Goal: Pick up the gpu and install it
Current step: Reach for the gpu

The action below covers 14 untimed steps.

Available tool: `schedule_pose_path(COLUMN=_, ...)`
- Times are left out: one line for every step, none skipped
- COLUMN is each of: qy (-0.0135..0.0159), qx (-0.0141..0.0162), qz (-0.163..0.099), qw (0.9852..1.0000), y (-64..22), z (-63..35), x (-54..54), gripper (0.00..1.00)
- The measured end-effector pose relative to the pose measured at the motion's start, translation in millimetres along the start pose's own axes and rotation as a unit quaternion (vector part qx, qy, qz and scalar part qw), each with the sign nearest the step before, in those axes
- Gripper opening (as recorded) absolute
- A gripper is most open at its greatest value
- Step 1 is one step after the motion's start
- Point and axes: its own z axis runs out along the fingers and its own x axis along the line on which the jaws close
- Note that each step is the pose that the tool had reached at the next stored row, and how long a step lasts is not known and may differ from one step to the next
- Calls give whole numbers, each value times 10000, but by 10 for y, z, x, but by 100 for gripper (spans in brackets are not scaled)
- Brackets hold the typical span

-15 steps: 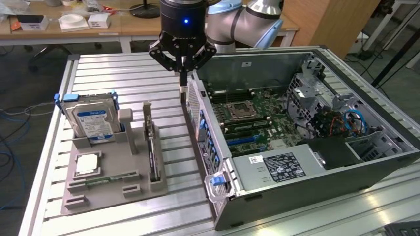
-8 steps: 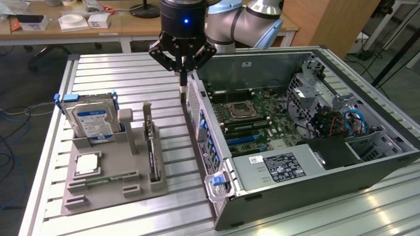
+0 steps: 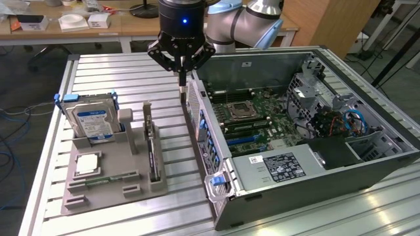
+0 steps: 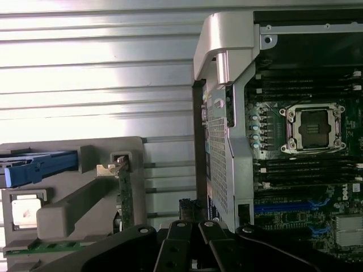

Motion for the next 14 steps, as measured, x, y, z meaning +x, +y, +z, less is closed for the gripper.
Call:
schedule_pose_path(qy=0, qx=0, qz=0, qw=10000, y=-1, z=0, x=19, gripper=11)
schedule_pose_path(qy=0, qx=0, qz=-1, qw=10000, y=-3, z=0, x=41, gripper=11)
schedule_pose_path(qy=0, qx=0, qz=-2, qw=10000, y=-5, z=0, x=65, gripper=11)
schedule_pose_path(qy=0, qx=0, qz=-2, qw=10000, y=-7, z=-1, x=93, gripper=11)
schedule_pose_path(qy=-1, qx=-1, qz=-4, qw=10000, y=-9, z=-1, x=122, gripper=11)
schedule_pose_path(qy=0, qx=-1, qz=-4, qw=10000, y=-11, z=-1, x=152, gripper=11)
schedule_pose_path(qy=0, qx=0, qz=-5, qw=10000, y=-14, z=-2, x=182, gripper=11)
schedule_pose_path(qy=0, qx=-1, qz=-6, qw=10000, y=-16, z=-2, x=213, gripper=11)
schedule_pose_path(qy=0, qx=-1, qz=-7, qw=10000, y=-18, z=-2, x=245, gripper=11)
schedule_pose_path(qy=0, qx=0, qz=-9, qw=10000, y=-21, z=-3, x=274, gripper=11)
schedule_pose_path(qy=0, qx=-1, qz=-11, qw=10000, y=-23, z=-3, x=303, gripper=11)
schedule_pose_path(qy=0, qx=0, qz=-13, qw=10000, y=-25, z=-3, x=329, gripper=11)
schedule_pose_path(qy=0, qx=-1, qz=-15, qw=10000, y=-27, z=-3, x=357, gripper=11)
schedule_pose_path(qy=0, qx=-1, qz=-17, qw=10000, y=-30, z=-3, x=385, gripper=11)
